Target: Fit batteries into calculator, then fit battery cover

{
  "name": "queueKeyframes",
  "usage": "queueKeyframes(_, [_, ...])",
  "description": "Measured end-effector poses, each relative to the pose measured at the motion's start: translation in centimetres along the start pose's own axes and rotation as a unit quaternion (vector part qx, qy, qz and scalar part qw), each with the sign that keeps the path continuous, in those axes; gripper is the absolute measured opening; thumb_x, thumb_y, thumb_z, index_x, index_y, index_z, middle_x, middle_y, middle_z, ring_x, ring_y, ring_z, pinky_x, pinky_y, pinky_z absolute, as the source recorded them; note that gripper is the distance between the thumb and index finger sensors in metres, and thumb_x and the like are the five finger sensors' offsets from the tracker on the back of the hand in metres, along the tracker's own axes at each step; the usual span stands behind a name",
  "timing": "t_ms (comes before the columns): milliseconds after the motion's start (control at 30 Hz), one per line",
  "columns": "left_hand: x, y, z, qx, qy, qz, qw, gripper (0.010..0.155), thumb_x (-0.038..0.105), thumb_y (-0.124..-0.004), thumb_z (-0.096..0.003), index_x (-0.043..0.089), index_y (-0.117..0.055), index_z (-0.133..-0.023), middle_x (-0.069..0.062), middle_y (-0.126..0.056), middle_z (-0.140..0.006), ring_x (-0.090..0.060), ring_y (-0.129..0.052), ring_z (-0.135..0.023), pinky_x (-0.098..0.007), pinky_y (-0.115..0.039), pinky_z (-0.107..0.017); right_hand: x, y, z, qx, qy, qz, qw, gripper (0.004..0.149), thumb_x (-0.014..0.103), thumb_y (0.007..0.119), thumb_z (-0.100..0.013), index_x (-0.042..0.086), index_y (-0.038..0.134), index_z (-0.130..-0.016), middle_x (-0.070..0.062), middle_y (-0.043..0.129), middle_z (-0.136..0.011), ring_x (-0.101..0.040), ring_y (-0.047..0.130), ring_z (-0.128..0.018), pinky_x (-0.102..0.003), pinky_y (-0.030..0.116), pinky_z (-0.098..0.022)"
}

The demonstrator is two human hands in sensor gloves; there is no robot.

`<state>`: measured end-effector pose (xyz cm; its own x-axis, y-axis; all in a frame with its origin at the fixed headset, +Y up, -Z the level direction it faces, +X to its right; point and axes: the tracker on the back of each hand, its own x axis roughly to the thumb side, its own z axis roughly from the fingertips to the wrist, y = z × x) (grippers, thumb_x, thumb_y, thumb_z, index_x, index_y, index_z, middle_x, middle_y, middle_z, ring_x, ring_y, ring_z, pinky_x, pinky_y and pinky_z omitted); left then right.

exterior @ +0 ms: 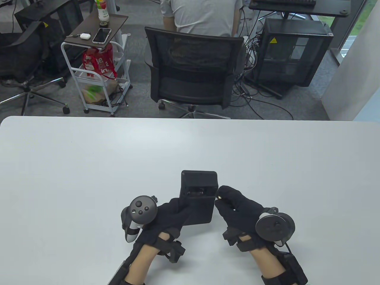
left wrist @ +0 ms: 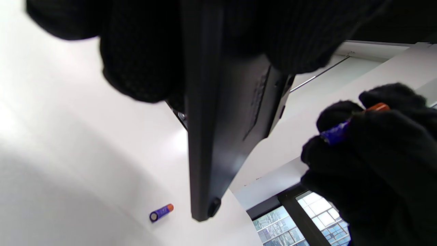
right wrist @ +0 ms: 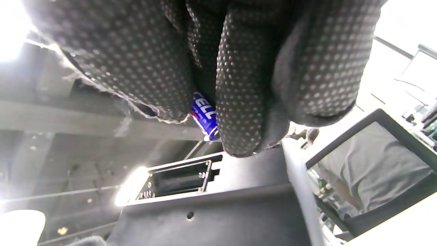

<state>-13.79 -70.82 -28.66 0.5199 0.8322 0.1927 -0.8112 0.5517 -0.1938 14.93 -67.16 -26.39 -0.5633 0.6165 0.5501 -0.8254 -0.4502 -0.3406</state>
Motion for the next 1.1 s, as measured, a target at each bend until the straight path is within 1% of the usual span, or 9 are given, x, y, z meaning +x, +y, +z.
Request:
queueKeyframes(267, [0.6, -1.2, 0.0, -0.026, -0.003, -0.019, 0.999, 0.058, 0.051, -0.087, -0.0422, 0.007, -0.081, -0.080, -0.009, -0.100, -0.064, -0.026, -0.102, -0.047, -0.051, -0.082, -0.044, 0.3, 0.1, 0.1, 0.003, -0.010, 0.006, 1.000, 0.052, 0.028, 0.103, -0.035, 0.016, 0.082, -0.081, -0.010, 0.101, -0.067, -0.032, 0.111, -0.043, -0.041, 0.096, -0.028])
queueKeyframes(433, [0.9, -1.7, 0.1, -0.036, 0.003, -0.035, 0.999, 0.059, 0.051, -0.087, -0.0421, 0.006, -0.082, -0.079, -0.009, -0.100, -0.063, -0.026, -0.102, -0.046, -0.051, -0.083, -0.044, 1.2, 0.5, 0.3, 0.000, -0.040, 0.034, 0.999, 0.052, 0.029, 0.105, -0.033, 0.015, 0.084, -0.078, -0.010, 0.102, -0.065, -0.032, 0.111, -0.041, -0.040, 0.096, -0.027])
queueKeyframes(567, [1.2, -2.2, 0.2, -0.044, 0.005, -0.050, 0.998, 0.059, 0.051, -0.088, -0.0420, 0.006, -0.082, -0.079, -0.009, -0.101, -0.062, -0.026, -0.102, -0.045, -0.051, -0.083, -0.043, 2.1, 1.0, 0.7, -0.007, -0.076, 0.079, 0.994, 0.051, 0.029, 0.106, -0.033, 0.016, 0.084, -0.077, -0.010, 0.101, -0.065, -0.031, 0.110, -0.041, -0.040, 0.095, -0.027])
queueKeyframes(700, [1.7, -2.7, 0.3, -0.054, 0.000, -0.065, 0.996, 0.059, 0.051, -0.088, -0.0421, 0.006, -0.082, -0.079, -0.009, -0.101, -0.062, -0.027, -0.102, -0.045, -0.051, -0.083, -0.043, 2.4, 1.2, 0.9, -0.016, -0.086, 0.095, 0.992, 0.051, 0.029, 0.106, -0.032, 0.017, 0.085, -0.076, -0.011, 0.101, -0.065, -0.031, 0.111, -0.040, -0.040, 0.095, -0.026])
queueKeyframes(767, [2.0, -3.0, 0.5, -0.052, -0.004, -0.069, 0.996, 0.059, 0.051, -0.087, -0.0420, 0.005, -0.082, -0.079, -0.009, -0.101, -0.062, -0.026, -0.102, -0.045, -0.051, -0.083, -0.043, 2.5, 1.4, 1.0, -0.009, -0.088, 0.102, 0.991, 0.050, 0.029, 0.107, -0.032, 0.017, 0.086, -0.076, -0.011, 0.101, -0.064, -0.030, 0.111, -0.040, -0.040, 0.096, -0.026])
queueKeyframes(1100, [2.8, -3.0, 0.8, -0.040, -0.015, -0.086, 0.995, 0.059, 0.051, -0.088, -0.0416, 0.004, -0.083, -0.078, -0.010, -0.101, -0.060, -0.026, -0.103, -0.043, -0.050, -0.083, -0.042, 2.3, 1.9, 1.2, -0.016, -0.116, 0.148, 0.982, 0.048, 0.029, 0.106, -0.032, 0.020, 0.086, -0.074, -0.008, 0.098, -0.068, -0.029, 0.109, -0.043, -0.040, 0.094, -0.030])
